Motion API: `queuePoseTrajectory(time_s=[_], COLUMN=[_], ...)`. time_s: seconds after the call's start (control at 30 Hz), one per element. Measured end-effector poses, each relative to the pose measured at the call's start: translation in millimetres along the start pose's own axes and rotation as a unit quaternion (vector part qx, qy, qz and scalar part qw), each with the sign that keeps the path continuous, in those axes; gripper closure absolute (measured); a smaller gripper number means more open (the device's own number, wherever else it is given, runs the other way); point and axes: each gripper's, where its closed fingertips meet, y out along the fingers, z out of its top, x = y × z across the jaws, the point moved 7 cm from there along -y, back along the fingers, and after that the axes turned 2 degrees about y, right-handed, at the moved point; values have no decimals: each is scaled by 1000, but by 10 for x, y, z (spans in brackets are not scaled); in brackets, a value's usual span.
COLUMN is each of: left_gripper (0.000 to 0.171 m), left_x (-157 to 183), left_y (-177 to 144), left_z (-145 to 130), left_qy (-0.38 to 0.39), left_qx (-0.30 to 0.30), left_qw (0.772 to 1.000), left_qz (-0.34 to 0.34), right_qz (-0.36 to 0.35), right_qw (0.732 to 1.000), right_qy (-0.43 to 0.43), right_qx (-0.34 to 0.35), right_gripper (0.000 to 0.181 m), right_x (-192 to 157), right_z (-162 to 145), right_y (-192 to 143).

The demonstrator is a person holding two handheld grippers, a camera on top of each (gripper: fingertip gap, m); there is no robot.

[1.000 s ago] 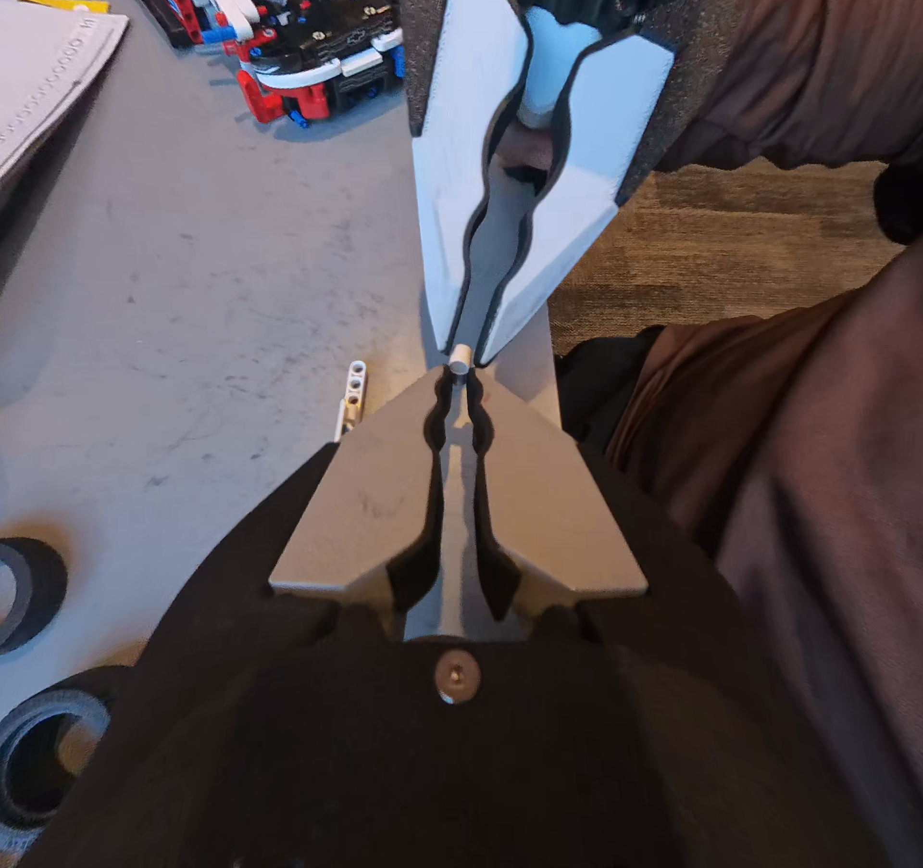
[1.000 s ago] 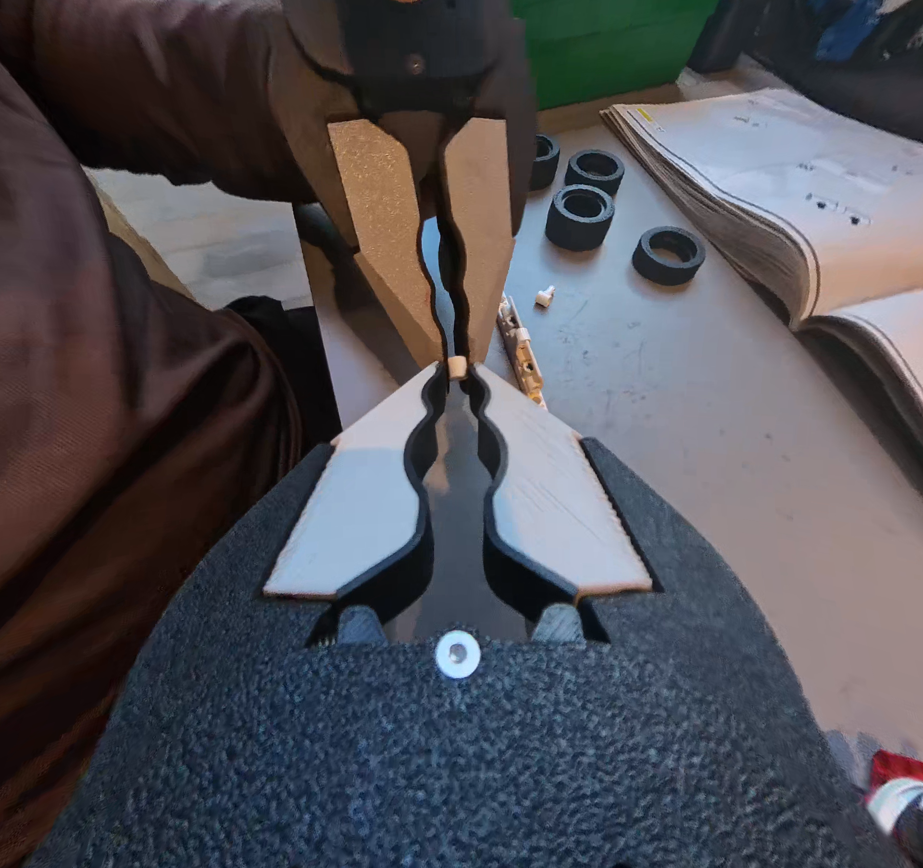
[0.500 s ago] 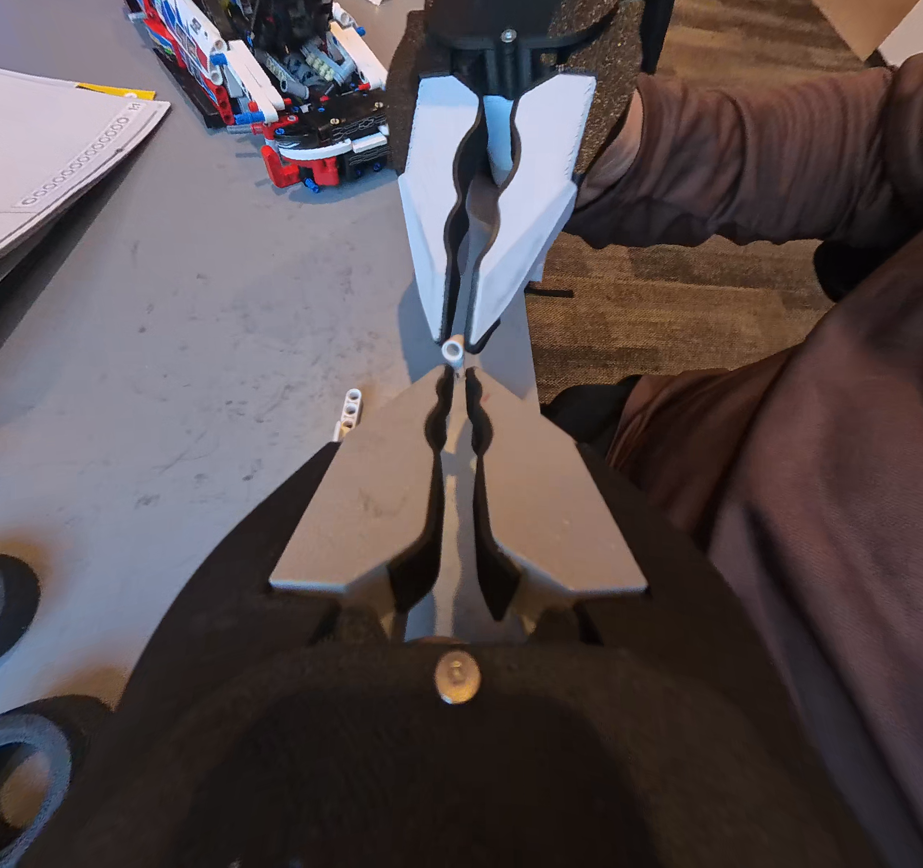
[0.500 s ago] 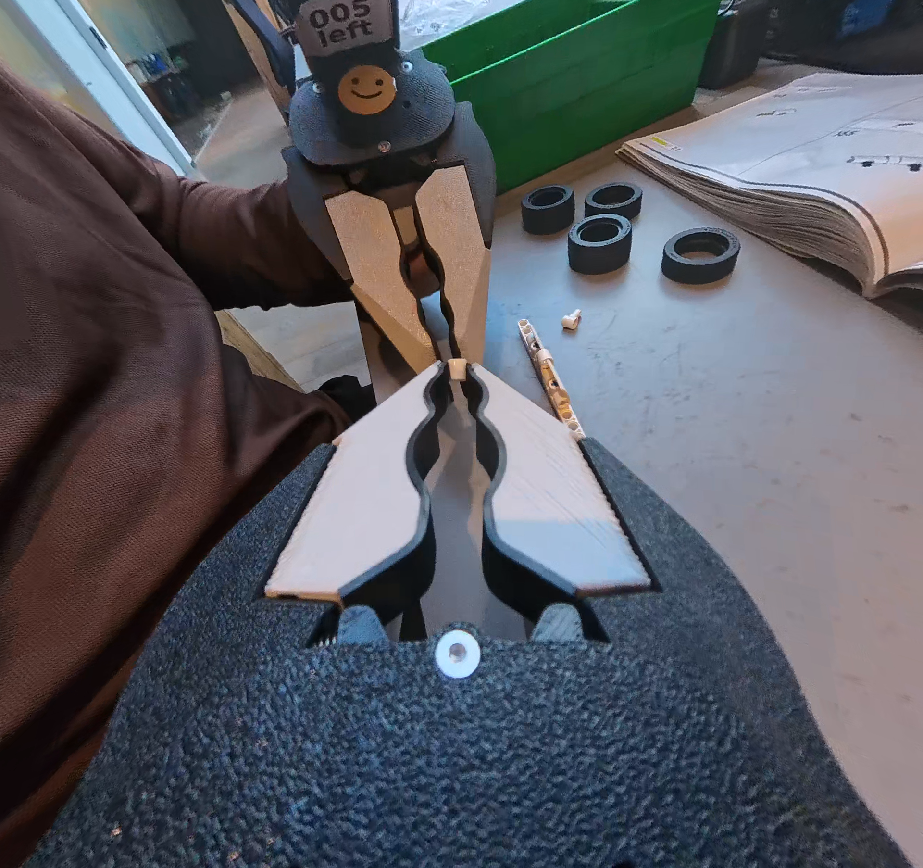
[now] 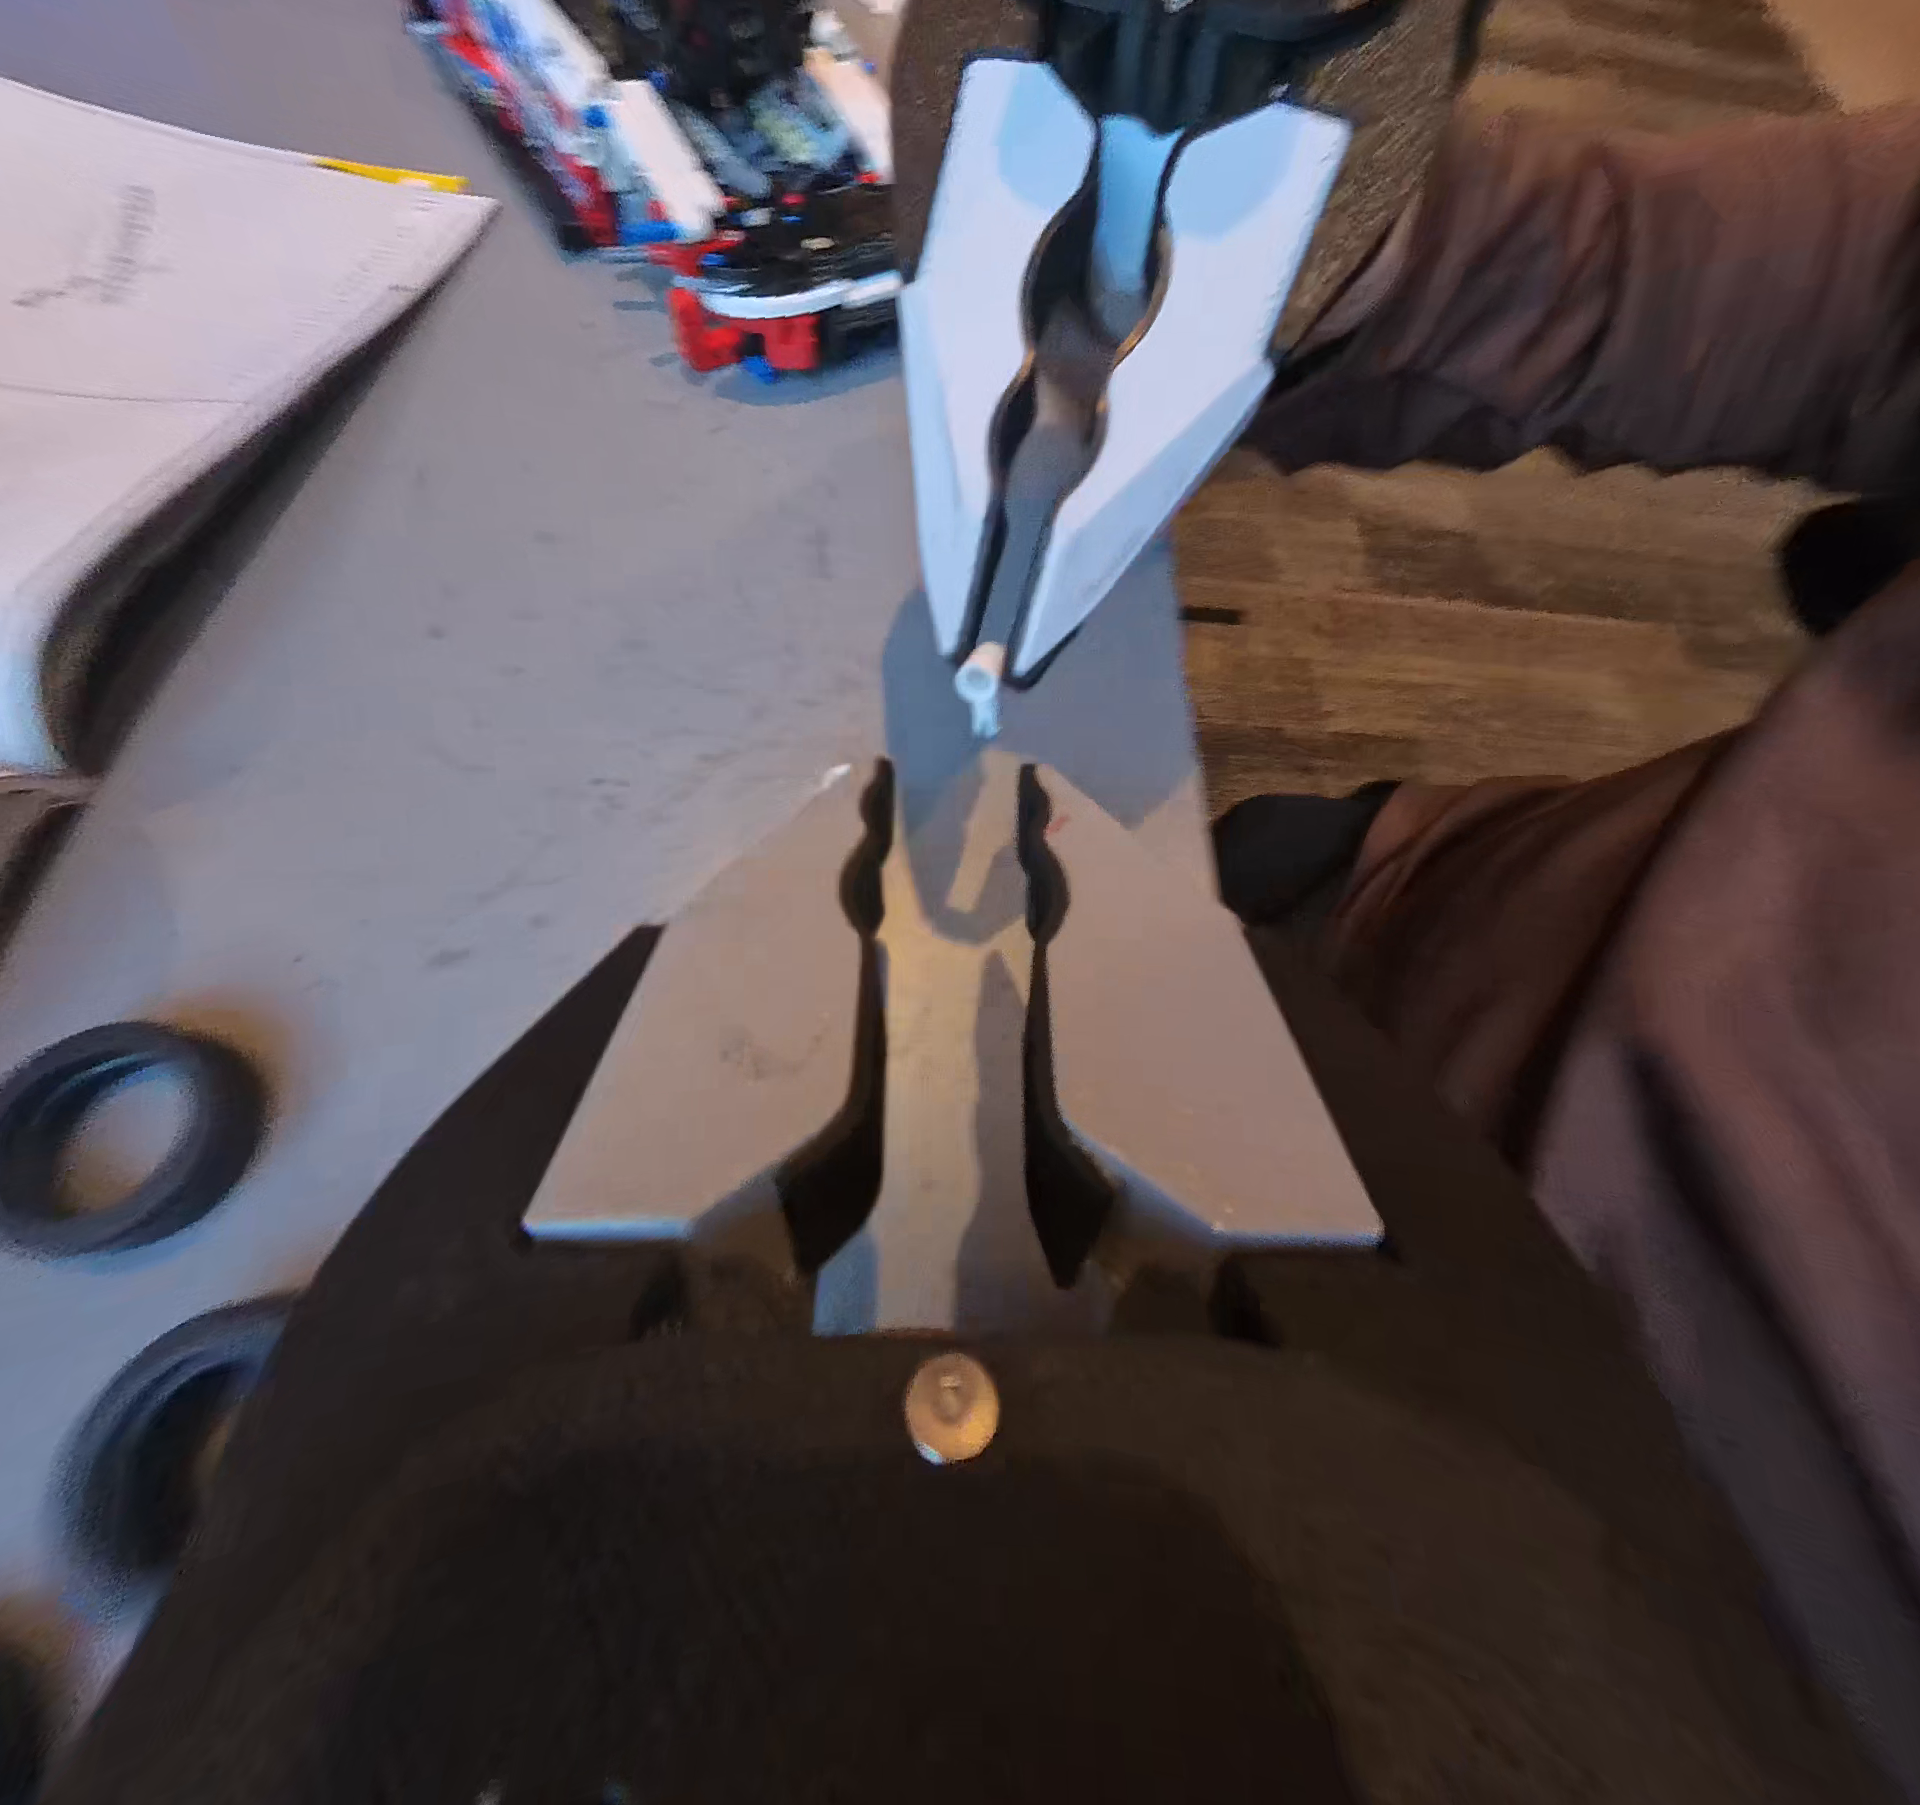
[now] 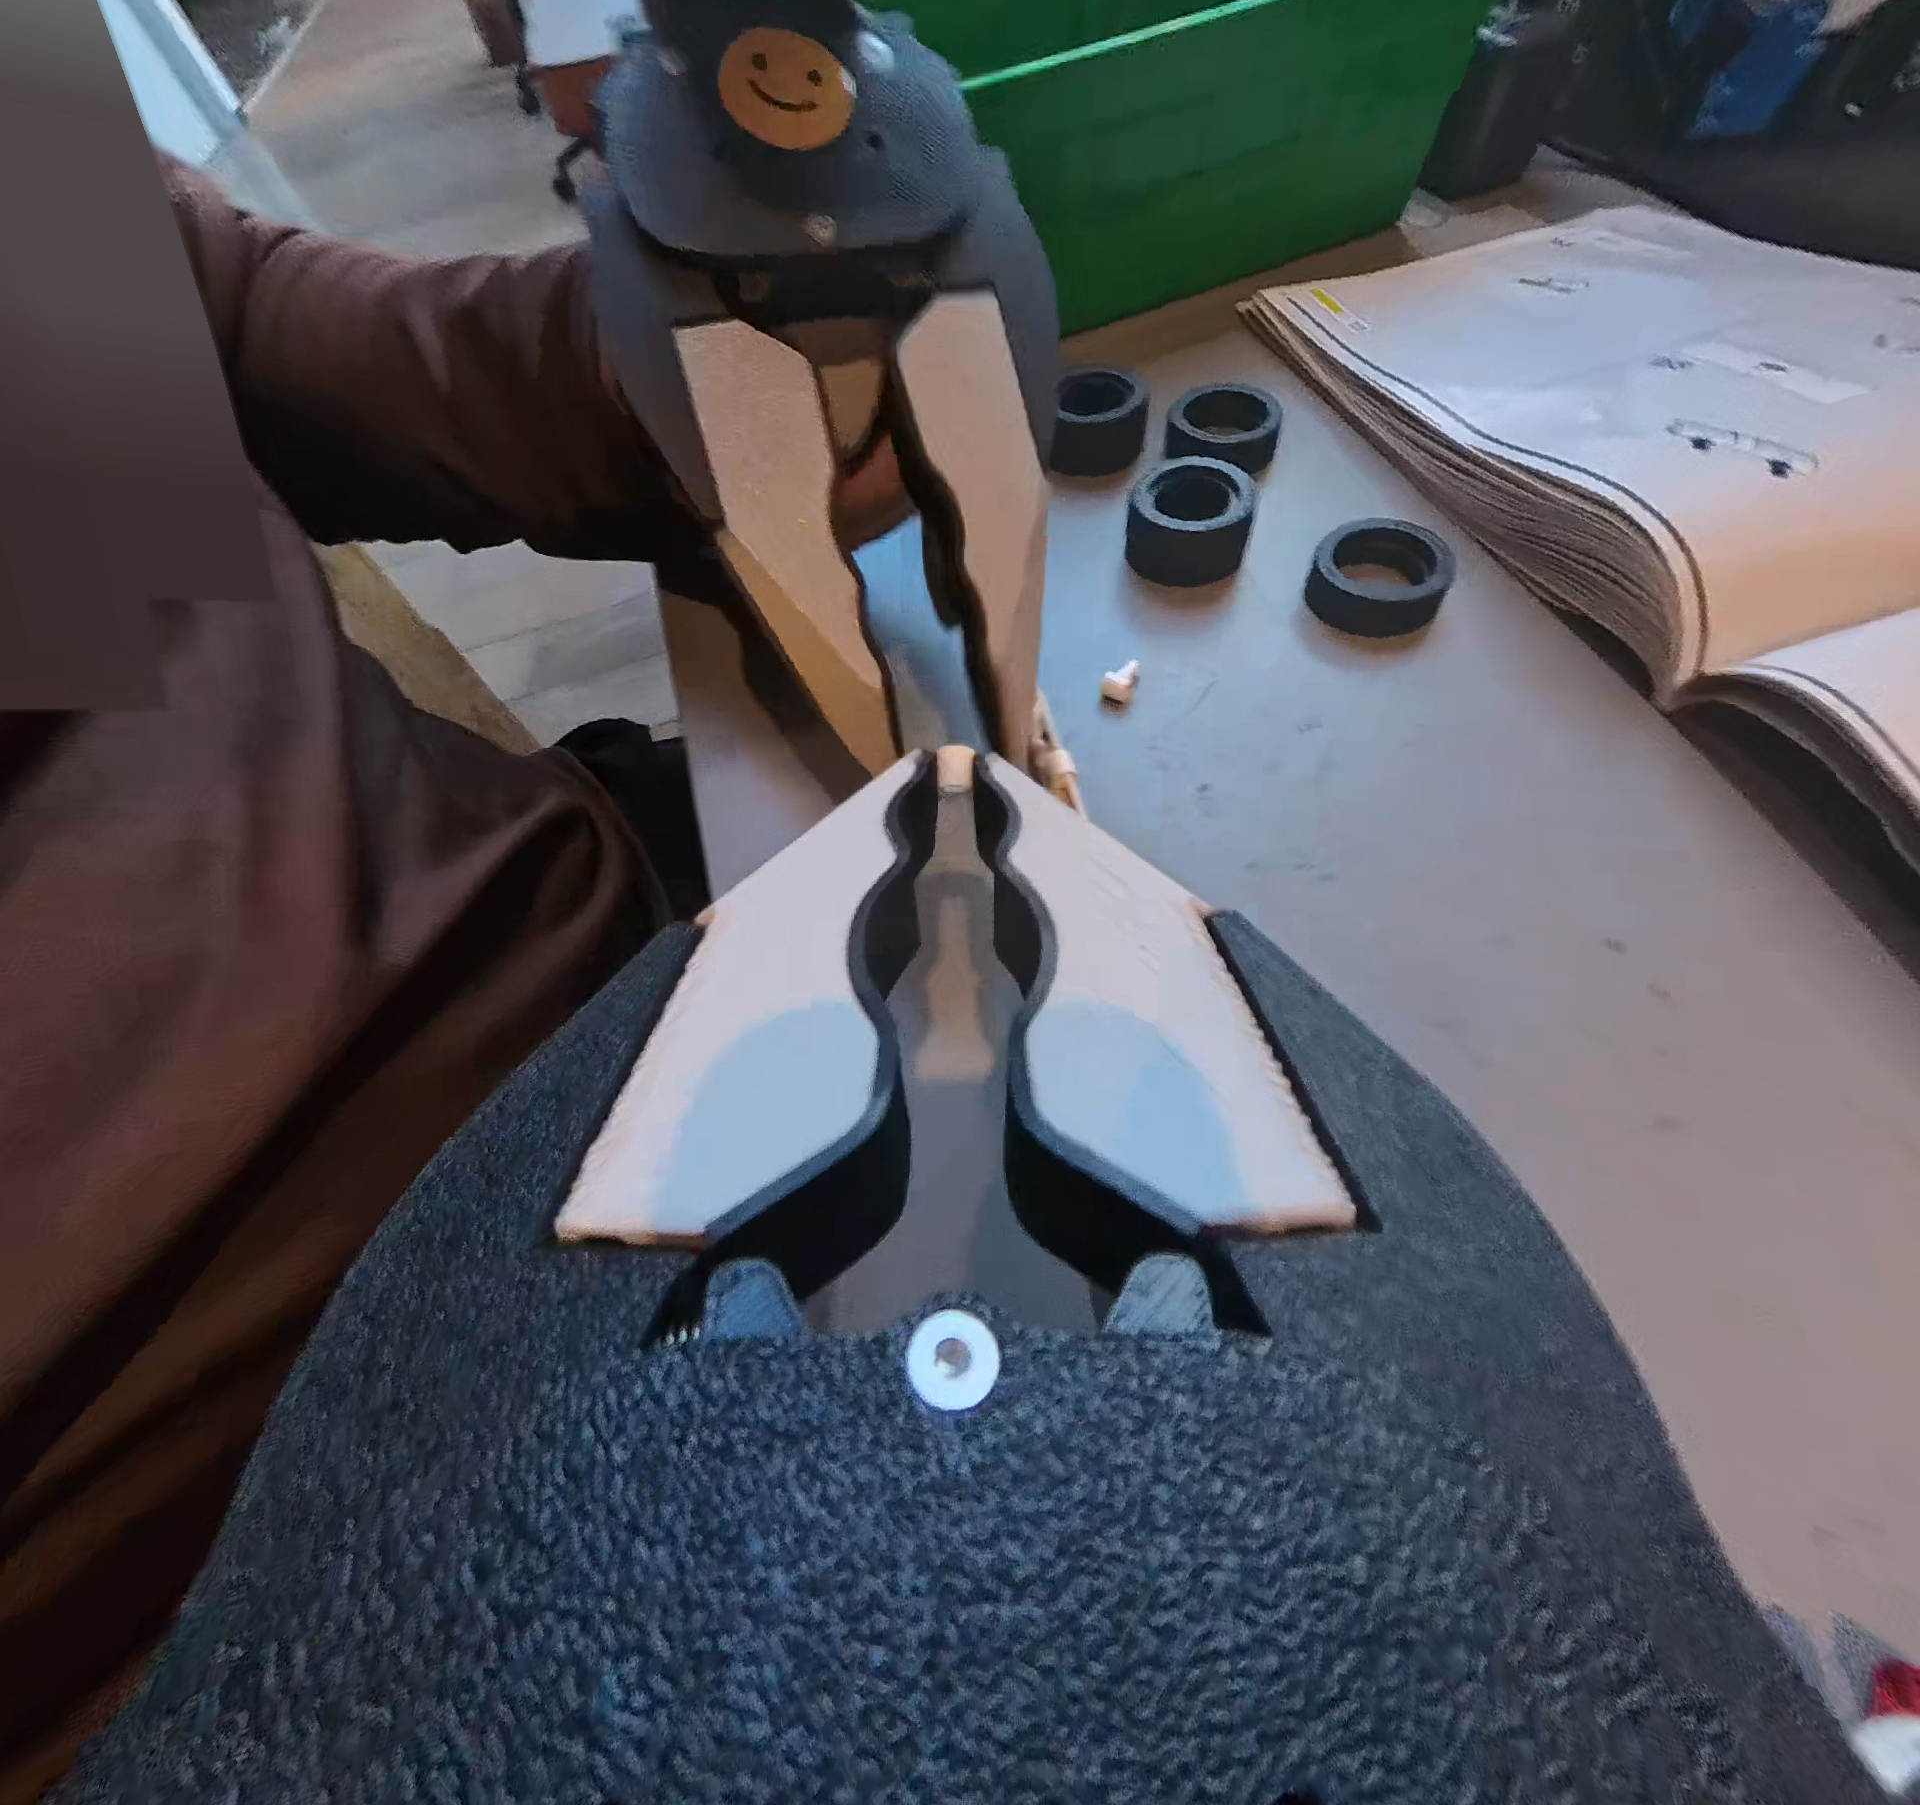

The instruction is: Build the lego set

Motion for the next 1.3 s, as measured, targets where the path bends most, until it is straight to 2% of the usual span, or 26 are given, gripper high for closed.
queuePoseTrajectory(time_s=[0.13,0.3,0.4,0.53,0.7,0.93,1.13,1.3], left_gripper=[143,141,166,166,166,166,166,166], left_x=[-210,-289,-304,-334,-366,-378,-386,-385], left_y=[-61,180,207,212,206,202,200,199], left_z=[-128,-359,-343,-341,-348,-366,-372,-376], left_qy=[48,46,65,70,72,68,74,73], left_qx=[-68,-153,-151,-150,-142,-126,-122,-119], left_qw=[994,987,986,986,986,988,988,988], left_qz=[70,10,-2,-23,-48,-56,-59,-58], right_qz=[-32,-43,-54,-60,-77,-104,-107,-90], right_qw=[998,993,991,991,984,954,932,927], right_qy=[13,5,-7,-22,-87,-216,-264,-245], right_qx=[-48,-108,-122,-120,-134,-179,-223,-269], right_gripper=[175,175,175,176,175,175,175,177], right_x=[210,277,292,296,246,175,174,217], right_z=[-81,-219,-261,-274,-271,-232,-231,-224], right_y=[50,278,327,314,323,360,341,345])
